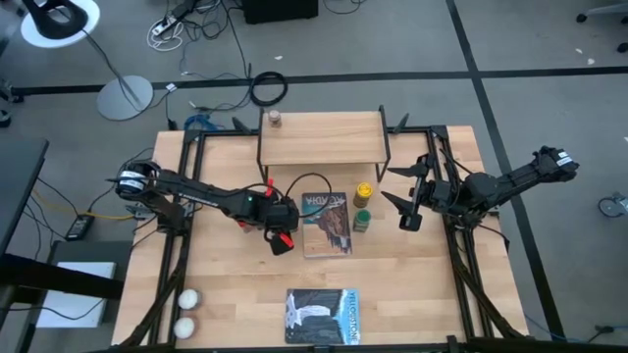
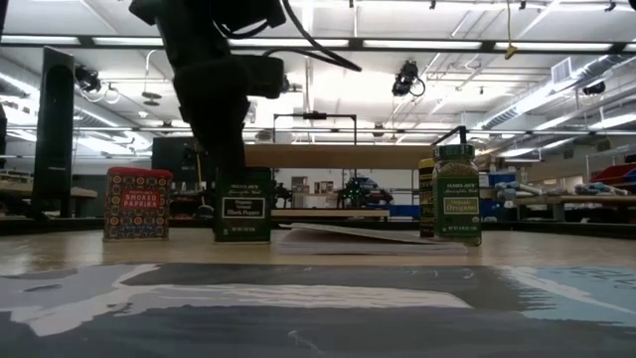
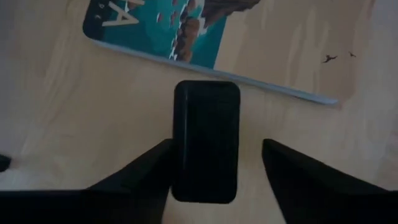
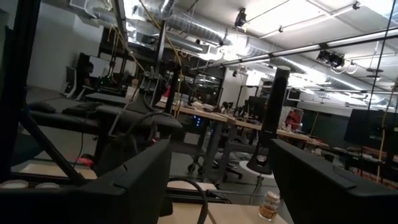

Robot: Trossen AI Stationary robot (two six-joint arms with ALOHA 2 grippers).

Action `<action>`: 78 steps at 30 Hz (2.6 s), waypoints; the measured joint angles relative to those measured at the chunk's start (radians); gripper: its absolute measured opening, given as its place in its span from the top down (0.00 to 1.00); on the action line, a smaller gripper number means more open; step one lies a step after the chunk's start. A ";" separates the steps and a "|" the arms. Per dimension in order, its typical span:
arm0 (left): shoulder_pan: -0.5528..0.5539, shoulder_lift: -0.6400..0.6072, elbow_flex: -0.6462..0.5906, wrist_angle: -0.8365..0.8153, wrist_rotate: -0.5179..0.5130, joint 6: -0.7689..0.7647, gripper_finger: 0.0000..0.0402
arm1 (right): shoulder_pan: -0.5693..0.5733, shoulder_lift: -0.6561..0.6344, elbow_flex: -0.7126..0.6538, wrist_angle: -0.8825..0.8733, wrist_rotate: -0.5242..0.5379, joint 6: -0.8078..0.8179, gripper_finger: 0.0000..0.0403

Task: Shelf spices
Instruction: Put the black seasoning can on the shelf

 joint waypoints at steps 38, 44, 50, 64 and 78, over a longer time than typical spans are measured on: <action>0.294 0.024 0.705 -0.386 -0.193 0.446 0.69 | 0.002 0.000 0.000 0.007 -0.006 0.001 0.33; 0.477 0.042 0.704 -0.377 -0.102 0.475 0.69 | 0.002 0.000 0.000 0.009 -0.030 0.008 0.33; 0.601 0.104 0.704 -0.351 -0.021 0.547 0.69 | 0.002 0.000 0.000 0.010 -0.035 0.008 0.33; 0.691 0.182 0.703 -0.297 0.051 0.683 0.69 | 0.002 0.000 0.000 0.009 -0.036 0.001 0.33; 0.694 0.183 0.709 -0.290 0.037 0.675 0.44 | 0.002 0.000 0.000 0.008 -0.036 0.000 0.33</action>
